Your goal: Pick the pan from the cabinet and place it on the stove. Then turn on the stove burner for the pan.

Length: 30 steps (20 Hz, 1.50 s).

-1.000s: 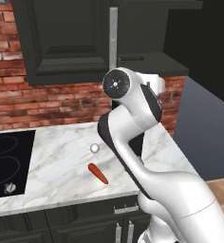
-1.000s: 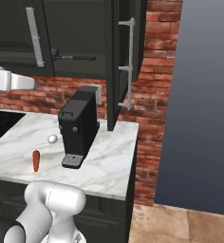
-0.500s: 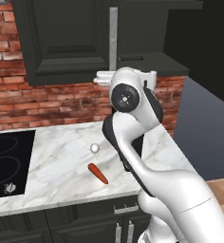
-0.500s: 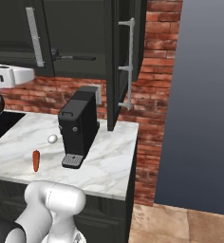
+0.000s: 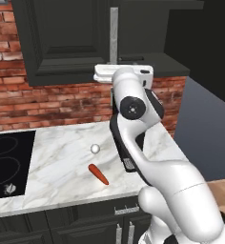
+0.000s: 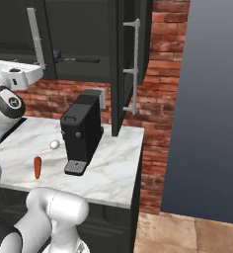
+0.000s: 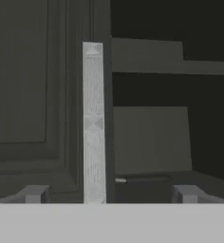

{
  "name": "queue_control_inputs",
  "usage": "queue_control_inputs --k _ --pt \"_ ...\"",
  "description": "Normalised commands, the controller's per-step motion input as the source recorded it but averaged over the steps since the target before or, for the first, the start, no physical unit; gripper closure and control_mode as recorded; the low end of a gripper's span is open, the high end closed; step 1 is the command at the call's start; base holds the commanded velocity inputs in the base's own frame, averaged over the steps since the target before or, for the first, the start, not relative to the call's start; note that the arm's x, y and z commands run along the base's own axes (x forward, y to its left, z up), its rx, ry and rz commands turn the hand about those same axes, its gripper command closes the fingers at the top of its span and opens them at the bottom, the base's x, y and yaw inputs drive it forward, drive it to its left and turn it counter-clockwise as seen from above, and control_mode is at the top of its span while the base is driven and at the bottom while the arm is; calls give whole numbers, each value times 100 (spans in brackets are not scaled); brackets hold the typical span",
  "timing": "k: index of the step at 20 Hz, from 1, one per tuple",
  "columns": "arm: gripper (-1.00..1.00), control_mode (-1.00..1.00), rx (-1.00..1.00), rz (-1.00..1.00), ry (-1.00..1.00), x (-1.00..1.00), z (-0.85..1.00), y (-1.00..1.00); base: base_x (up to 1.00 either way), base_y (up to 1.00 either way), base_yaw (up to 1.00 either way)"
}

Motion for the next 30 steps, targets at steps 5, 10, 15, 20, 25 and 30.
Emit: queue_control_inputs --k 5,10,15,20,25,30 --pt "-100 -100 0 6 -3 43 0 15 0 0 0" --pt "-100 -100 0 1 0 47 6 10 0 0 0" --pt "-100 -100 0 0 0 45 7 9 0 0 0" --pt "-100 -100 0 0 0 37 2 8 0 0 0" --pt "-100 -100 0 1 0 37 0 4 0 0 0" --pt "-100 -100 0 3 0 48 0 7 0 0 0"
